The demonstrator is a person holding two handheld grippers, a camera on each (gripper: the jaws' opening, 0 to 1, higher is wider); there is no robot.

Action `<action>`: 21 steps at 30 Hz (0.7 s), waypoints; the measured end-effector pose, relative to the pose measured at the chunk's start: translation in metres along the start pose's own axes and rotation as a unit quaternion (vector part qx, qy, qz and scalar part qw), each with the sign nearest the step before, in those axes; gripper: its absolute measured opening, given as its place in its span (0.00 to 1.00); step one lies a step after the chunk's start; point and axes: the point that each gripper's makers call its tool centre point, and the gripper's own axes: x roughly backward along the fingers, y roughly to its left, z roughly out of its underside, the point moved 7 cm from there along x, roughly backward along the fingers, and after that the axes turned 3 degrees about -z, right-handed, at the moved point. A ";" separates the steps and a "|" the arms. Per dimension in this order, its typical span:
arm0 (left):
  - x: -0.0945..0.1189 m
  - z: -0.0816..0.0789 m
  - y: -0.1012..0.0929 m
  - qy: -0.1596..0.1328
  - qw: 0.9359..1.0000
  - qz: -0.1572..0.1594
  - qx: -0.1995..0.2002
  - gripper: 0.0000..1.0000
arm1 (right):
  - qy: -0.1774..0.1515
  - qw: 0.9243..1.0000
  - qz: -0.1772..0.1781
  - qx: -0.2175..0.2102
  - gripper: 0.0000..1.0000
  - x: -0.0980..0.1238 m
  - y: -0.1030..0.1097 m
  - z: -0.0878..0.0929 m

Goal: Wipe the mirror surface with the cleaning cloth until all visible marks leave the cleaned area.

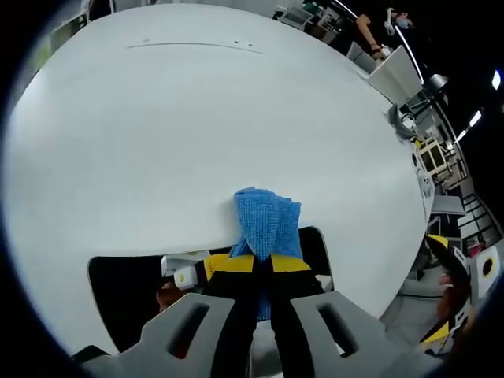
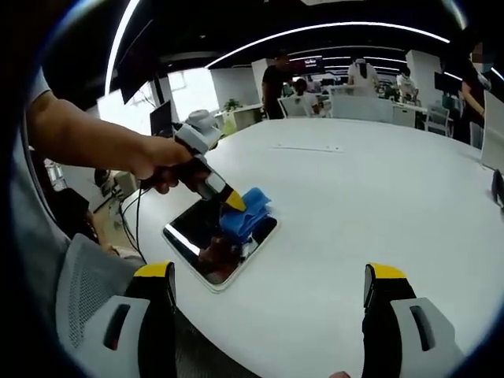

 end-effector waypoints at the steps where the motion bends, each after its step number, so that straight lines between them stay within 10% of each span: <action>1: 0.000 0.000 0.000 0.001 1.000 0.001 0.001 0.02 | -0.001 1.000 0.000 -0.001 0.99 0.000 0.000 0.000; 21: 0.004 0.011 -0.003 -0.010 1.000 -0.008 -0.012 0.02 | 0.003 1.000 0.013 -0.001 0.99 0.002 -0.002 0.001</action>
